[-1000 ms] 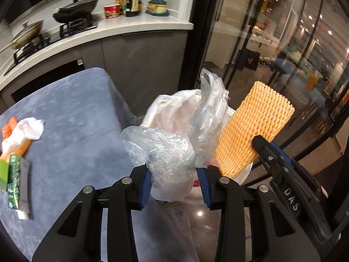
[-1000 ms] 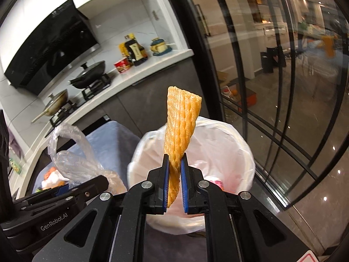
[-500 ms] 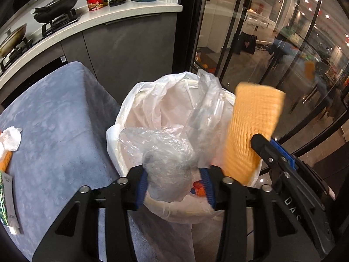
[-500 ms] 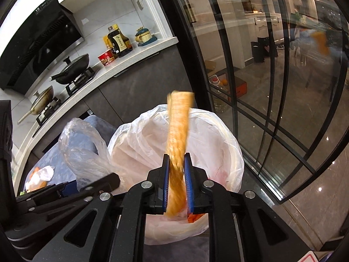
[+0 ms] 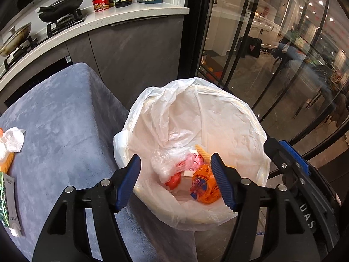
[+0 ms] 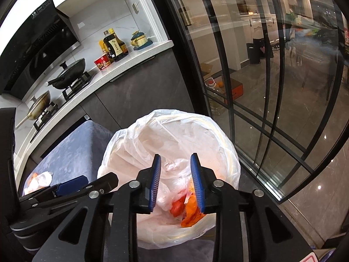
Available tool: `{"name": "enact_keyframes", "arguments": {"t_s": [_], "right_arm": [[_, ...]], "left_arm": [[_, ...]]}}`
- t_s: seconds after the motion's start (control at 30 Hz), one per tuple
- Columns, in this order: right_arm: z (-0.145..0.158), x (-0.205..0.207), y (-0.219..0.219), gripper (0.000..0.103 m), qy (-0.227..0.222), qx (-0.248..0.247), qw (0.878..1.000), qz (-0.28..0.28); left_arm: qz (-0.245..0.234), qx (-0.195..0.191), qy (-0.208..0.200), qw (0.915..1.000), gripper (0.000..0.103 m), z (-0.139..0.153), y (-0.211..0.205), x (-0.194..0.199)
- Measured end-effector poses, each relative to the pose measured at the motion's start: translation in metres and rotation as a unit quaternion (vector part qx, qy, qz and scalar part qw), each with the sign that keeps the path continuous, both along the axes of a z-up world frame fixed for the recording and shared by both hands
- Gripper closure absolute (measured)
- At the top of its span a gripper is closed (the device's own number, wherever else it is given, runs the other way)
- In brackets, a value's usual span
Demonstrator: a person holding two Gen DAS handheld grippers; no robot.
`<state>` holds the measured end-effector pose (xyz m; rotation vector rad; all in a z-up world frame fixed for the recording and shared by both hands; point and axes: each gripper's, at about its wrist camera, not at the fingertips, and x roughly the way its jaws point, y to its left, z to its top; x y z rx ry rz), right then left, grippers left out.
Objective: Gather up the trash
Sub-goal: 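Open both grippers to drop the bag and sleeve into the bin, then move both grippers back to the trash on the table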
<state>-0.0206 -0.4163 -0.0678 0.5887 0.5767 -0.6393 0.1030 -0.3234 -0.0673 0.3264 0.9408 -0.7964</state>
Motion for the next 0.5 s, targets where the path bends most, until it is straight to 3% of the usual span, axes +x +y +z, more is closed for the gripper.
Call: {"name": "enact_keyframes", "arguments": {"t_s": [0.5], "right_arm": [[0.021, -0.013, 0.007, 0.068, -0.014, -0.016, 1.0, -0.005]], "left_arm": [[0.0, -0.018, -0.012, 0.9998, 0.038, 0.021, 0.012, -0.007]]}}
